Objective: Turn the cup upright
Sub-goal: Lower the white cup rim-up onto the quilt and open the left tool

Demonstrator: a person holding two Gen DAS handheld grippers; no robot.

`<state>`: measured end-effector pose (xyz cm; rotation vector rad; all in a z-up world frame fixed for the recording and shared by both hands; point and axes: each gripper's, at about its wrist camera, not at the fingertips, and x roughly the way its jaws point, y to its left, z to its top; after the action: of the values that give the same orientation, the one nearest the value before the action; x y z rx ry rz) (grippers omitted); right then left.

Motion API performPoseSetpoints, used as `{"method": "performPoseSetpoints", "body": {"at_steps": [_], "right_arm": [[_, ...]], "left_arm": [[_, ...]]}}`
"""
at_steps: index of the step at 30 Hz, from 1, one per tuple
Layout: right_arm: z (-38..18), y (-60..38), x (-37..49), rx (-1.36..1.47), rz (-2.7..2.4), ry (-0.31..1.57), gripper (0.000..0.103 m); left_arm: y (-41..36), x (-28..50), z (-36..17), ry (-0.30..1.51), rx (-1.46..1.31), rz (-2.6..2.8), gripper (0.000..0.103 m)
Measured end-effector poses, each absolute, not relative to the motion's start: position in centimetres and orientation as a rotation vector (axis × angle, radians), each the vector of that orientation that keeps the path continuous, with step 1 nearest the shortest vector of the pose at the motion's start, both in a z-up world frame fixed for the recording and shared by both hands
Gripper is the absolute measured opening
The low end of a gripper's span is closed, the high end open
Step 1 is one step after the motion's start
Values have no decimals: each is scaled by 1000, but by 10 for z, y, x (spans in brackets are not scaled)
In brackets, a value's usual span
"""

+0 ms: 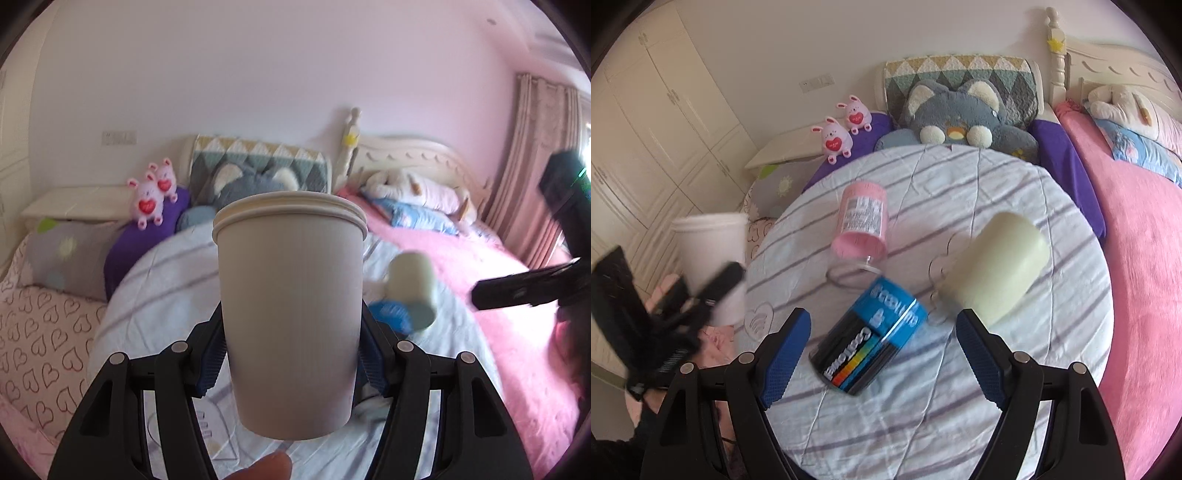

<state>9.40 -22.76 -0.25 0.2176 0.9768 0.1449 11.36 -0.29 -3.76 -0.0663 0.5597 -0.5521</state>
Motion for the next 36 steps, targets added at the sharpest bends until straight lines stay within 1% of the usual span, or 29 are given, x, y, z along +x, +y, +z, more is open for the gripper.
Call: {"method": "performPoseSetpoints", "body": {"at_steps": [6,12,14,19,25,36], "right_arm": [[-6,-210,82,201,113,1006,82],[-13,-196,82,192,96,1035,82],[-16,-193,82,190,90,1045,82],[-19,-186,84,182,87,1060,82],[-20,-176,85,170,90,1069,82],[-20,-164,81,154,85,1076,82]], "left_arm": [[-2,115,-54,486,-84,-595,64],[-9,117,-83,577,-30,-626,64],[-5,119,-85,599,-45,-632,64],[-3,119,-95,660,16,-620,64],[-1,110,-101,648,60,-614,63],[5,86,-100,558,96,-615,63]]}}
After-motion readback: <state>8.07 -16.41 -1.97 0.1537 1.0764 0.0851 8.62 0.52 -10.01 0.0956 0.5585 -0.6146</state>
